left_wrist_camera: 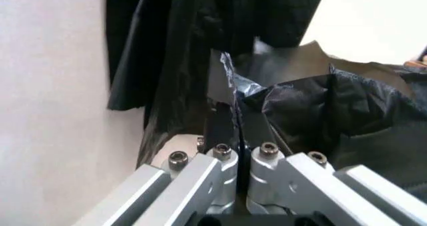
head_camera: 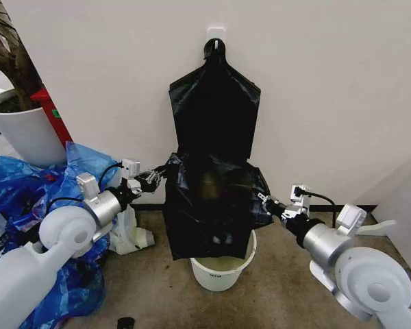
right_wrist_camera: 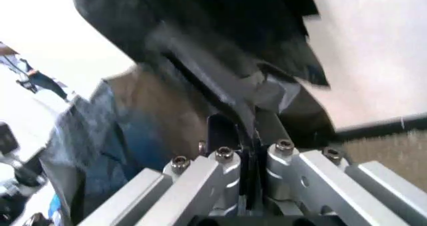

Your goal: Place the garbage bag over the trash bin.

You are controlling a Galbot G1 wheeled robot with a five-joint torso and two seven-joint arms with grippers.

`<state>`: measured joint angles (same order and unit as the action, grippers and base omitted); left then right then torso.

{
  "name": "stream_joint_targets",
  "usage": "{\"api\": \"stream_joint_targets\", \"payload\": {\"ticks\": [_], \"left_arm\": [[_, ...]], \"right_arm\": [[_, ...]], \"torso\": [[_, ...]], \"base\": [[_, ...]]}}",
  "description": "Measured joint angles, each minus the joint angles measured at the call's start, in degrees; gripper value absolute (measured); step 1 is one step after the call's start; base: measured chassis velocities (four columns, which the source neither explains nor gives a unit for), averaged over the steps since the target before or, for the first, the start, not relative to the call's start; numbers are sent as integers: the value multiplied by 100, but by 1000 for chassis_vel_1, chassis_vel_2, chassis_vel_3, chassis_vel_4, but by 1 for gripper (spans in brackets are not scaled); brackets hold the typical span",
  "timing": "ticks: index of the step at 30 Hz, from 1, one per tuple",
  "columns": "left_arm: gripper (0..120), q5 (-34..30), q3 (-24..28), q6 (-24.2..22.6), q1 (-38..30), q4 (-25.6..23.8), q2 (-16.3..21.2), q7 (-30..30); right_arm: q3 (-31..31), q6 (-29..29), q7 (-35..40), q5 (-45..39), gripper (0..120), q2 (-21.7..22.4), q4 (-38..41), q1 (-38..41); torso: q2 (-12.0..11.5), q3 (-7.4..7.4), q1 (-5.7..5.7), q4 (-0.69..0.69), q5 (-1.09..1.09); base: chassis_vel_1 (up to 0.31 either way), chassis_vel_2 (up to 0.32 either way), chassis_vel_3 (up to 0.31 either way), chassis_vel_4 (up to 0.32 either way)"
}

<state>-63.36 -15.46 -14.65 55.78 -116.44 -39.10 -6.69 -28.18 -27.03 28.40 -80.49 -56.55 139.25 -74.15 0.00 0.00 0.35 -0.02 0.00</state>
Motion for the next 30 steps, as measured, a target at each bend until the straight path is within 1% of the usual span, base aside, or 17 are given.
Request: {"api": "stream_joint_targets", "payload": {"ticks": [1,3,4,7,11,12,13,15,18,19,20,23,27,28,30], "left_arm": [[0,0,0,0,0,0,0,0],[0,-32,120,-39,-160,-7,-7,-12],[0,-89,277,-86,-364,-10,-25,-16],[0,-199,550,-161,-717,-34,-95,11],[0,-363,865,-270,-1053,-128,-189,110],[0,-399,1003,-297,-1178,-139,-229,153],[0,-405,1106,-310,-1259,-129,-261,182],[0,-403,1177,-317,-1265,-62,-288,193],[0,-388,1168,-307,-1150,41,-291,166],[0,-370,1149,-300,-1101,78,-293,144],[0,-317,1065,-266,-972,189,-311,67],[0,-292,923,-238,-816,360,-449,32],[0,-291,961,-233,-799,440,-596,91],[0,-319,1084,-232,-863,453,-699,215],[0,-405,1192,-235,-960,405,-761,341]], "right_arm": [[0,0,0,0,0,0,0,0],[-63,46,102,-125,0,135,62,170],[-109,106,210,-234,0,262,112,353],[-176,167,298,-336,0,421,192,510],[-236,180,395,-434,0,498,335,434],[-262,171,404,-451,0,502,378,325],[-275,158,396,-427,0,479,394,202],[-258,154,325,-274,0,349,392,13],[-217,137,270,-136,0,164,374,-158],[-200,122,260,-102,0,98,368,-216],[-154,88,210,34,0,-82,346,-397],[-115,68,81,343,0,-229,265,-598],[-177,68,110,312,0,-176,254,-597],[-291,72,232,88,0,-20,271,-506],[-380,81,396,-149,0,180,301,-385]], "torso": [[0,0,0,0,0],[0,0,0,1,0],[0,0,0,1,0],[0,0,0,1,0],[0,0,0,1,1],[0,-1,0,-2,1],[0,0,0,-2,1],[0,0,0,-3,1],[0,0,0,0,1],[0,0,0,1,1],[0,-1,0,3,1],[0,-1,0,2,1],[0,-1,0,1,1],[0,0,0,1,1],[0,0,0,0,1]], "base": [[0,0,0,0],[0,0,0,0],[0,0,0,0],[0,0,0,0],[0,0,0,0],[0,0,0,0],[0,0,0,0],[0,0,0,0],[0,0,0,0],[0,0,0,0],[0,0,0,0],[0,0,0,0],[0,0,0,0],[0,0,0,0],[0,0,0,0]]}}
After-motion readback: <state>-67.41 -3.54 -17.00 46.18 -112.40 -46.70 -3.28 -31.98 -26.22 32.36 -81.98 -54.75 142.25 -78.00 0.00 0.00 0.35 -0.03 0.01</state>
